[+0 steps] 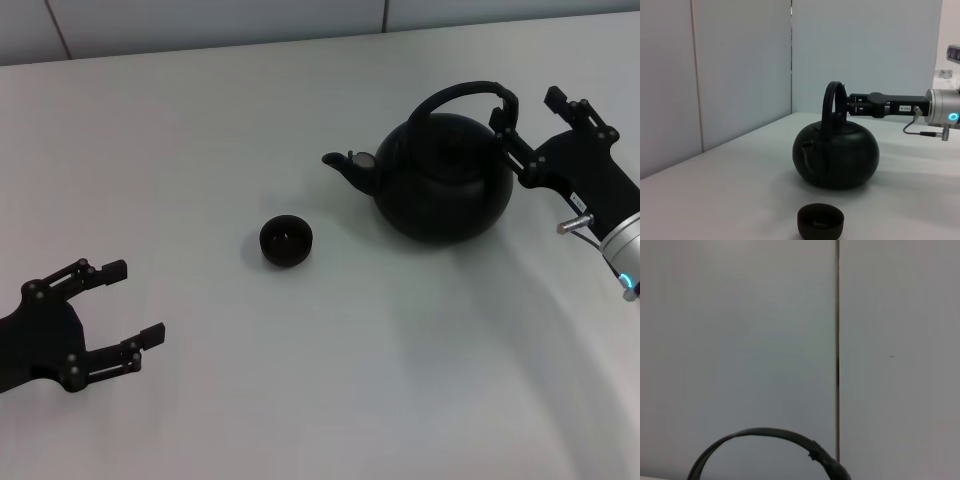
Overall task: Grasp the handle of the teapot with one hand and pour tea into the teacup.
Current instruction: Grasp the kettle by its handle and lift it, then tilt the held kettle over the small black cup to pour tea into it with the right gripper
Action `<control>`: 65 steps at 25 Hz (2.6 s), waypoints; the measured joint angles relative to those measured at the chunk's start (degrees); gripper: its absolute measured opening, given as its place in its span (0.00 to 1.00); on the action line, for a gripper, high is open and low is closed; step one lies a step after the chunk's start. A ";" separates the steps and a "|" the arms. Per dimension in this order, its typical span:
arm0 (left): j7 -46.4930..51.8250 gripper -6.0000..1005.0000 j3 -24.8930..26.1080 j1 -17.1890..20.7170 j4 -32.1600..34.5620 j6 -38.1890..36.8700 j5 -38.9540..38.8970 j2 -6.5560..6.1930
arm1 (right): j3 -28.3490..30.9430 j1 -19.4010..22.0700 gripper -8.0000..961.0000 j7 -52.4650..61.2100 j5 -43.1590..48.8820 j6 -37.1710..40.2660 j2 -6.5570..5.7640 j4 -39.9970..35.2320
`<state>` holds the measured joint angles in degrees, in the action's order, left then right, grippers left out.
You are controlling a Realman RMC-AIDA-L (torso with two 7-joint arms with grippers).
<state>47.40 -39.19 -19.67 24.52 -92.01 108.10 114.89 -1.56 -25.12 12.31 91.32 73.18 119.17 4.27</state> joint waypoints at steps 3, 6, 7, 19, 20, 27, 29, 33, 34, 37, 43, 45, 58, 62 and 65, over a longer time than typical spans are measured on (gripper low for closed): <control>0.01 0.86 0.12 -0.07 0.00 0.03 0.00 0.06 | 0.00 -0.47 0.75 0.11 -0.01 -1.01 0.00 0.00; 0.02 0.86 0.21 -0.08 0.00 0.05 0.00 0.17 | -0.02 -1.22 0.74 0.29 -0.01 -2.33 0.00 -0.06; 0.02 0.86 0.25 -0.07 0.00 0.06 0.00 0.22 | -0.02 -1.22 0.74 0.29 -0.01 -2.33 0.00 -0.06; 0.12 0.86 1.20 0.10 0.00 0.08 0.01 0.39 | -0.04 -2.17 0.31 0.52 0.08 -3.71 0.00 -0.14; 0.12 0.86 1.20 0.10 0.00 0.08 0.01 0.39 | -0.04 -2.17 0.25 0.52 0.08 -3.71 0.00 -0.14; 0.15 0.86 1.48 0.02 0.00 0.08 0.00 0.58 | 0.79 -2.42 0.10 0.79 0.00 -3.54 0.00 -0.15; 0.15 0.86 1.51 0.01 0.00 0.08 0.01 0.63 | 1.19 -2.44 0.09 1.25 0.00 -2.46 -0.02 -0.17; 0.15 0.86 1.55 0.19 0.00 0.08 0.01 0.72 | 1.85 -2.87 0.09 3.43 -0.01 0.82 -0.08 -1.99; 0.15 0.86 1.58 0.26 0.00 0.08 0.01 0.80 | 1.67 -3.66 0.09 6.24 0.07 1.66 -0.09 -4.14; 0.15 0.86 1.61 0.29 0.00 0.08 0.00 0.88 | 1.21 -4.44 0.09 8.79 0.28 1.91 -0.09 -6.14; 0.15 0.86 1.60 0.45 0.00 0.08 0.01 1.14 | 0.74 -5.35 0.09 10.00 0.75 1.67 -0.16 -7.12; 0.16 0.86 1.59 0.45 0.00 0.08 0.01 1.20 | -0.32 -5.79 0.09 11.56 1.18 1.25 -0.24 -8.02; 0.13 0.86 1.57 0.44 0.00 0.08 0.01 1.37 | -23.82 -11.93 0.09 31.59 1.54 -2.40 -2.70 -20.29; -0.29 0.86 2.31 0.52 -0.06 -0.26 0.01 1.61 | -26.54 -13.55 0.09 31.62 1.54 -4.35 -2.19 -20.54; -0.34 0.86 2.33 0.52 -0.05 -0.27 0.01 1.69 | -27.83 -14.57 0.09 31.31 1.54 -5.72 -1.80 -20.65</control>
<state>47.06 -36.86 -19.15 24.47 -92.28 108.11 116.59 -29.40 -39.69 43.62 92.87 67.46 117.37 -16.38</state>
